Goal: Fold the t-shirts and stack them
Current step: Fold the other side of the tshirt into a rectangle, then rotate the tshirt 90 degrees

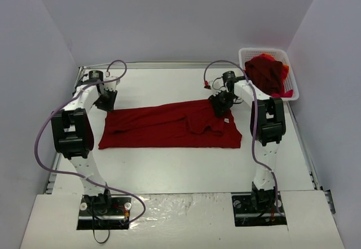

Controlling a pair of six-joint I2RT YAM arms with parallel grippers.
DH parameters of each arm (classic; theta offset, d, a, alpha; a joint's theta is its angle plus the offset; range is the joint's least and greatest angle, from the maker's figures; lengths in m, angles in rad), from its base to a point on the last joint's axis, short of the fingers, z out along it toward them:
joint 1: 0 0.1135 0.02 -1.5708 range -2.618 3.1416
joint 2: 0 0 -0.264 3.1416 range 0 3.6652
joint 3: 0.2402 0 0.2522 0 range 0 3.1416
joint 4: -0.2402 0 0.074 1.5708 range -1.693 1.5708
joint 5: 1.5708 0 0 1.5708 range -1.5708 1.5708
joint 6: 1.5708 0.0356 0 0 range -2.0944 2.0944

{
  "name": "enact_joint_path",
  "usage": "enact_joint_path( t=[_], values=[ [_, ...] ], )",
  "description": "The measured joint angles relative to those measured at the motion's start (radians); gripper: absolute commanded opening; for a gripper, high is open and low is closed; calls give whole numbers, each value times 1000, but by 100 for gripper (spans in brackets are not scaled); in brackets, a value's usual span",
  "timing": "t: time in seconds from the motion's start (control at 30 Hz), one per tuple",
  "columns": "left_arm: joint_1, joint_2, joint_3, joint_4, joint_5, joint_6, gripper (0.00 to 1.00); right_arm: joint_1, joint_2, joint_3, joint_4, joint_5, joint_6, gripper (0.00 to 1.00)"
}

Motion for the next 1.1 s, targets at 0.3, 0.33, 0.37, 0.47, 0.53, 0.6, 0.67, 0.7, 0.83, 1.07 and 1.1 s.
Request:
enact_joint_path(
  t=[0.3, 0.33, 0.37, 0.47, 0.53, 0.6, 0.67, 0.7, 0.83, 1.07, 1.1],
  values=[
    [-31, 9, -14, 21, 2, -11, 23, -4, -1, 140, -134, -26, 0, 34],
    [-31, 9, -14, 22, 3, -11, 23, -4, -3, 162, -140, -30, 1, 32],
    [-32, 9, -14, 23, 4, -11, 23, -4, -7, 182, -145, -35, 2, 29],
    [-32, 9, -16, 32, 8, -15, 23, -4, -13, 241, -162, -41, 8, 11],
    [-35, 9, -24, 42, 8, -18, 20, -4, -13, 278, -165, -40, 15, 0],
    [-38, 10, -37, 48, 8, -22, 15, -4, -11, 307, -169, -39, 22, 0],
    [-43, 16, -54, 50, 8, -26, 11, -4, 1, 333, -172, -38, 24, 0],
    [-46, 19, -61, 51, 8, -28, 3, -4, 14, 349, -173, -38, 24, 0],
    [-61, 43, -97, 62, 3, -29, 2, -4, 93, 394, -173, -25, 26, 0],
    [-78, 49, -120, 92, -26, -34, 2, -4, 228, 414, -181, 7, 26, 0],
    [-78, 48, -122, 94, -32, -36, 2, -4, 235, 415, -182, 11, 26, 0]
  ],
)
